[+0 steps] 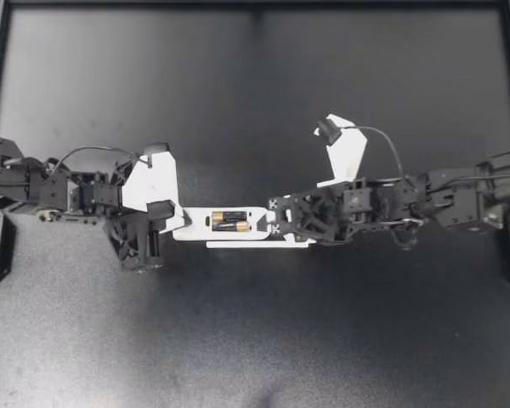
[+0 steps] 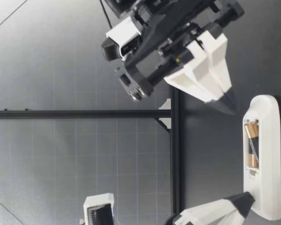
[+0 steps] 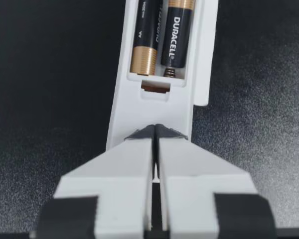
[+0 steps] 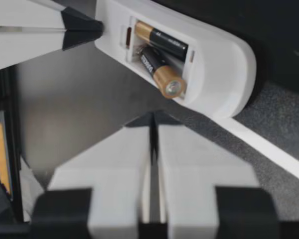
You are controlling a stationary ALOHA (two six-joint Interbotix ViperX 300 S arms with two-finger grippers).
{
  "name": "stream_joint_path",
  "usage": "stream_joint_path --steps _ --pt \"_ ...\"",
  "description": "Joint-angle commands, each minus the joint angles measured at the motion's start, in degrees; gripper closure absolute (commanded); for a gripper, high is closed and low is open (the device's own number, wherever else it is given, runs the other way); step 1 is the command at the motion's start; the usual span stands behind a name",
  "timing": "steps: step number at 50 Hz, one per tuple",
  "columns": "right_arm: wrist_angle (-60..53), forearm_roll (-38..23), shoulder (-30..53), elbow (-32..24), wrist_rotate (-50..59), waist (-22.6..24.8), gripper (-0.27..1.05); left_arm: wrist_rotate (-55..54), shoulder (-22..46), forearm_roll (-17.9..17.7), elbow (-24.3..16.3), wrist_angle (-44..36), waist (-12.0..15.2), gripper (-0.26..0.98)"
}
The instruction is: Place the battery into the slot of the remote controller.
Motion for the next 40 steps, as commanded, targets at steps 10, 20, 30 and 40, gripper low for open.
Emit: stream_joint_path --steps 10,20,30,40 --pt "-0.1 -0.2 0.8 -2.7 -0.2 -1.2 0.88 0.1 0.1 0.0 -0.7 0.4 0.2 0.87" --pt "0.2 -0.5 2.5 -3.9 -0.4 -1.2 0.88 0.1 0.1 -0.1 -0.6 0.4 0.2 0.87" --pt "1.3 -2.5 3.3 -5.4 -0.4 -1.3 0.88 0.1 0.1 -0.1 -0.5 0.4 0.2 0.87" --pt "2.8 -3.4 4.5 -6.6 -0.4 -1.3 0.88 0.1 0.1 -0.1 -0.5 0.4 0.2 0.87"
